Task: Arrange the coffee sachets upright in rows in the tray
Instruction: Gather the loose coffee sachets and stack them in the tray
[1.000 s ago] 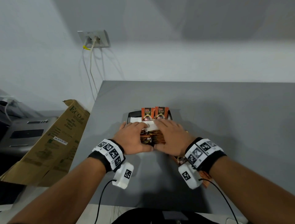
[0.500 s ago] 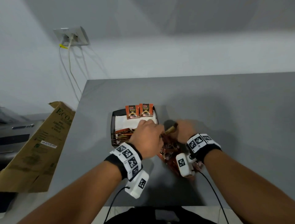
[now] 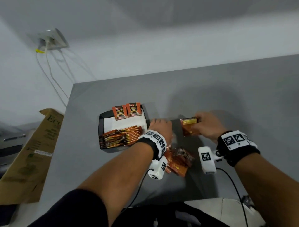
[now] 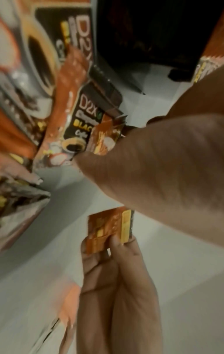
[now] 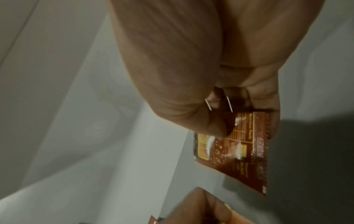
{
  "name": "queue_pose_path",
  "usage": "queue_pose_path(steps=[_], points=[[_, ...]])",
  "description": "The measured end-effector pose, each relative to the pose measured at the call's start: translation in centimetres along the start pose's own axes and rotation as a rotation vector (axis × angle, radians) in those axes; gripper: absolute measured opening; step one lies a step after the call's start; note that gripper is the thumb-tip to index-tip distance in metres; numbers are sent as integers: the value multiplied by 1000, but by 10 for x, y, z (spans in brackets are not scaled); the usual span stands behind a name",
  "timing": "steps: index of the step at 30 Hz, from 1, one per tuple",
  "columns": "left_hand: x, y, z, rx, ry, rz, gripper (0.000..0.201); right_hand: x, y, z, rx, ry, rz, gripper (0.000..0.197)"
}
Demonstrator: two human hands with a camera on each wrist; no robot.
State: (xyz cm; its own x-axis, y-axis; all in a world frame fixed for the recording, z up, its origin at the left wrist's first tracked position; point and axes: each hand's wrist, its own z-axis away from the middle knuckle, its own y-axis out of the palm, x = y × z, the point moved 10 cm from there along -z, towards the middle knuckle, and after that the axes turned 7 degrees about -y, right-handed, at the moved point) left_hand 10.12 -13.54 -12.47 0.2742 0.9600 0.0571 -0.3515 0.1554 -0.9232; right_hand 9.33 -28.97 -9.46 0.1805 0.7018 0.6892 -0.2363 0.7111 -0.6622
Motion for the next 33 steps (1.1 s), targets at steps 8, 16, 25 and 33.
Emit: queue_pose_path(steps=[8, 16, 25, 33], points=[[6, -25, 0, 18, -12, 417, 46, 24, 35, 35, 270, -63, 10, 9], [3, -29, 31, 185, 120, 261, 19, -1, 78, 46, 387, -72, 365, 64], [-1, 0, 26, 77, 77, 19, 61, -10, 76, 39, 299, -90, 306, 74], [-5, -8, 30, -2, 92, 115, 57, -17, 66, 43, 250, -65, 274, 57]])
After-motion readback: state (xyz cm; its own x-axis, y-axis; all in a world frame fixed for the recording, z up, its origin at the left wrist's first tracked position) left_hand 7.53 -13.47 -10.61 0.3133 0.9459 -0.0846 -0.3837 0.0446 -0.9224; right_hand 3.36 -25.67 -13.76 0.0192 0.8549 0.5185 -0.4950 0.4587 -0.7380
